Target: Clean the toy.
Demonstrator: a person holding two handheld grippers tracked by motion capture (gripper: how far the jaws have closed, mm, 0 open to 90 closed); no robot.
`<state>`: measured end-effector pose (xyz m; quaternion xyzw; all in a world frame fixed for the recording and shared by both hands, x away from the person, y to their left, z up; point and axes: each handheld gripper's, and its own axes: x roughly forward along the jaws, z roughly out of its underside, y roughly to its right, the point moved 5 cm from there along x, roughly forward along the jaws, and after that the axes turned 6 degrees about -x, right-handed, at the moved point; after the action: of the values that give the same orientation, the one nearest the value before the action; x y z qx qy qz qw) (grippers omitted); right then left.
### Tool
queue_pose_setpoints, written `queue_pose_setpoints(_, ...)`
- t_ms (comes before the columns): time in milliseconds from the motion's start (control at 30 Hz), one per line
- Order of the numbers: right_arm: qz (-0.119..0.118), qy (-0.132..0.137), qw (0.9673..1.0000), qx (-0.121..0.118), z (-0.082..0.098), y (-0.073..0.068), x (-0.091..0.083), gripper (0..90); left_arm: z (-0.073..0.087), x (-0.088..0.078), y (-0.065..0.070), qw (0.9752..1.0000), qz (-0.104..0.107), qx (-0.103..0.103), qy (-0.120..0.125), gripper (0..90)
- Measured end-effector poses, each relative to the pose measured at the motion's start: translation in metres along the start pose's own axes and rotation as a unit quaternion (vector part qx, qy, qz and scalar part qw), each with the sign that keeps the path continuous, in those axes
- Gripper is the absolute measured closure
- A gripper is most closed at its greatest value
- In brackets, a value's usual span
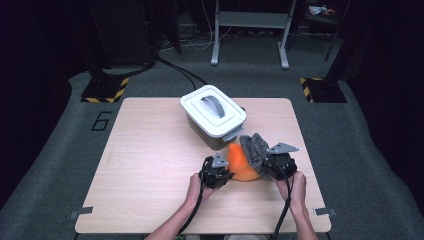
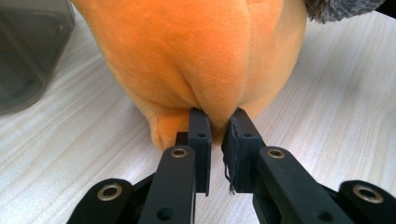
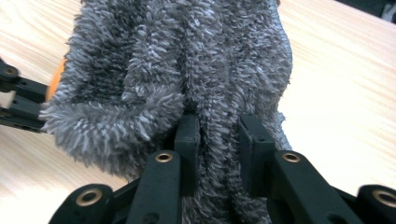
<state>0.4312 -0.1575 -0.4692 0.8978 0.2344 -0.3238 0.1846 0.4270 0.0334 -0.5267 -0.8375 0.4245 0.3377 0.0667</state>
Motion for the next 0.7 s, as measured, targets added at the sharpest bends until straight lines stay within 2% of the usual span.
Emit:
queue_pose_setpoints(167, 0.007, -0.005, 0.9998, 0.017, 0.008, 0.008, 0.003, 71.9, 0.001, 0.0, -0.001, 1.0, 0.001, 0.0, -0.003, 81.5)
queue_pose_setpoints(300, 0.018, -0.024, 0.9991, 0.032, 0.018, 0.018, 0.009, 71.9, 0.001, 0.0, -0.001, 1.0, 0.0, 0.001, -0.004, 81.5)
queue_pose_setpoints(700, 0.009, -0.065, 0.9962, 0.057, 0.041, 0.029, 0.03, 71.8, 0.001, 0.001, -0.001, 1.0, 0.0, 0.003, -0.004, 81.5)
